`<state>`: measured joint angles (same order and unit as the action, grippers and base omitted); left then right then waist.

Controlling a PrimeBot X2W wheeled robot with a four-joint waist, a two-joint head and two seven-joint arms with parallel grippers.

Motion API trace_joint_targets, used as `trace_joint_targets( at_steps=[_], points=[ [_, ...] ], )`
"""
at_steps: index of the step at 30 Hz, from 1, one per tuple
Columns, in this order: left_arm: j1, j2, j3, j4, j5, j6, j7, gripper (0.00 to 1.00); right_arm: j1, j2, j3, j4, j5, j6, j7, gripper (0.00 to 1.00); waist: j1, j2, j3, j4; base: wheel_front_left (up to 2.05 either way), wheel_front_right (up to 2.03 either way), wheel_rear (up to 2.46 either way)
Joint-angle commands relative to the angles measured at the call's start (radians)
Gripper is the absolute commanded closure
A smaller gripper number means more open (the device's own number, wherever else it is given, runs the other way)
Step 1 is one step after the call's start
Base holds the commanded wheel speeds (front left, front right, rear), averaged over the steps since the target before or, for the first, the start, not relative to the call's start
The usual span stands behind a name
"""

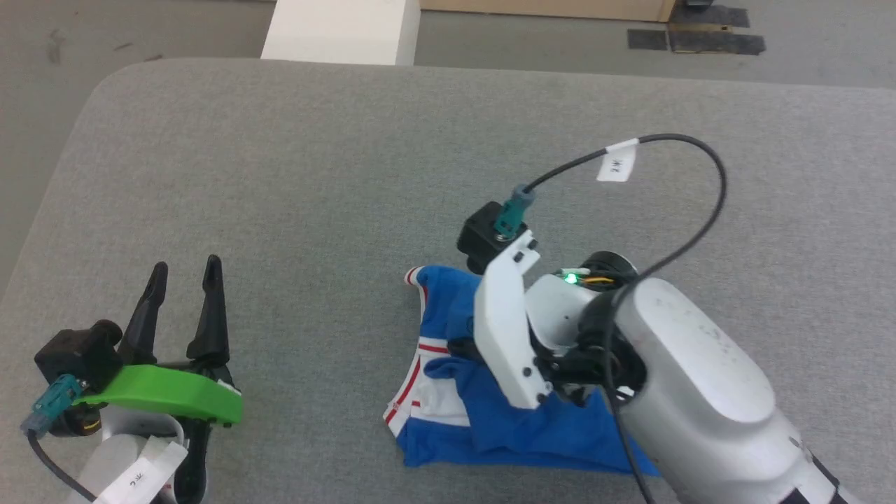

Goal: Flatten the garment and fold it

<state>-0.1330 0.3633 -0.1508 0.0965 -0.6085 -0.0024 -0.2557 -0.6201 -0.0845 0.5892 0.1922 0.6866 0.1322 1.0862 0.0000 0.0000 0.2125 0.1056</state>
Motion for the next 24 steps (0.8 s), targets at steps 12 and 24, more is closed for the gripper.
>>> trace_joint_targets(
  at_steps=[12,24],
  points=[
    [-0.053,-0.038,-0.008,0.031,0.006,-0.029,-0.005,0.00,-0.095,0.032,0.143,0.279,-0.009,-0.002,-0.213,1.00,0.0000,0.0000,0.061,0.062,0.00,0.00,0.00],
    [-0.047,-0.039,0.004,0.055,0.018,-0.041,-0.006,0.00,-0.152,0.034,0.221,0.236,0.187,-0.002,-0.352,0.00,0.0000,0.0000,0.011,0.024,0.00,0.00,0.00]
  ],
)
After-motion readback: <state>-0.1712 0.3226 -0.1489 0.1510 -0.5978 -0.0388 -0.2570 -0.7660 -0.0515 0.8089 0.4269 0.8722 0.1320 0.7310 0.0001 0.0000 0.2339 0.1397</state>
